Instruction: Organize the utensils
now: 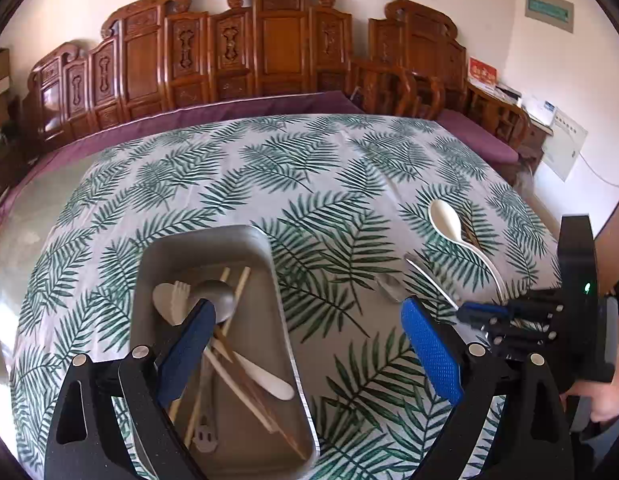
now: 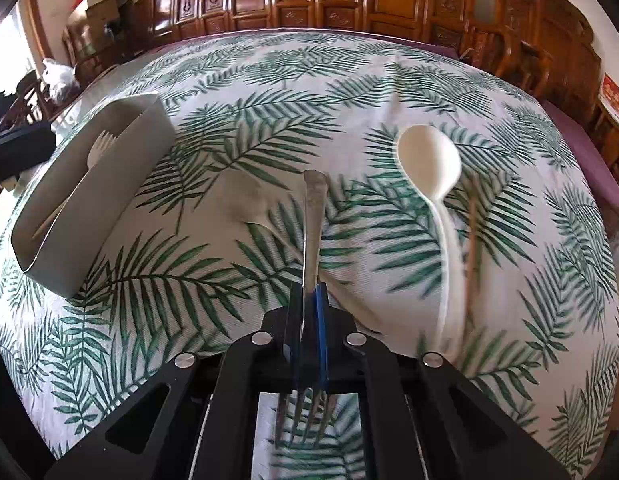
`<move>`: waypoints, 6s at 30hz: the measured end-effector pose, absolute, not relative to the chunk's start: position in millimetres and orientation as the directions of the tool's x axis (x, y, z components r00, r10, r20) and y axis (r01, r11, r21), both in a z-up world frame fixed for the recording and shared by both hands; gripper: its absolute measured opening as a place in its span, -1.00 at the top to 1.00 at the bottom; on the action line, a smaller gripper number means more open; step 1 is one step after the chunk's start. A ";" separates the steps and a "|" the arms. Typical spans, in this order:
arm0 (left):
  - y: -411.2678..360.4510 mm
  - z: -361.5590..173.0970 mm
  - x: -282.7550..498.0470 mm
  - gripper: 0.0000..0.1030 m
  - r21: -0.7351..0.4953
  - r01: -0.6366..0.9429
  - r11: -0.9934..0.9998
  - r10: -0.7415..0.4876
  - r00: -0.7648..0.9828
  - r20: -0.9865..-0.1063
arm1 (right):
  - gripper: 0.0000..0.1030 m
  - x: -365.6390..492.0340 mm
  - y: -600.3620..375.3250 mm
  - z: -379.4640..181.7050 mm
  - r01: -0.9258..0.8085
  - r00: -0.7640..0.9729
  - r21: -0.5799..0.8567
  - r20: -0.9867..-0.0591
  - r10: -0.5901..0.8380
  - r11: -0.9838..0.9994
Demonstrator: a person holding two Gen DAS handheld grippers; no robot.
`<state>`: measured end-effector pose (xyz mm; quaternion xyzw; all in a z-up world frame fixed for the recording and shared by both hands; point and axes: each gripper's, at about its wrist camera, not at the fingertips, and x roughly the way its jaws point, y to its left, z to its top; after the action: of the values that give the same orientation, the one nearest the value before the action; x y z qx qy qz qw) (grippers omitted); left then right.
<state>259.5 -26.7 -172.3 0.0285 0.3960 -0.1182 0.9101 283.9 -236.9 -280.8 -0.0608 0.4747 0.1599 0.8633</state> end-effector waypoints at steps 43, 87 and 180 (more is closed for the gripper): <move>-92.8 -224.7 308.1 0.89 -0.184 0.154 0.971 -0.239 0.565 -0.790 | 0.84 277.2 -285.8 -254.3 -0.337 0.556 0.142 -0.767 0.319 0.931; 32.1 -105.4 254.6 0.98 0.151 0.106 0.983 0.042 0.666 -0.745 | 0.85 236.6 -213.1 -236.9 -0.492 0.563 0.071 -0.735 0.379 0.867; 116.8 -146.6 226.7 -0.85 0.001 -0.020 1.000 0.015 0.734 -0.679 | 0.78 270.9 -86.6 -219.8 -0.562 0.501 0.217 -0.678 0.537 0.798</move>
<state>226.7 116.8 -146.6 -0.0032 0.3644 0.0093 0.9312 270.9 -86.6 -219.8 -0.0162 0.3857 0.3174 0.8661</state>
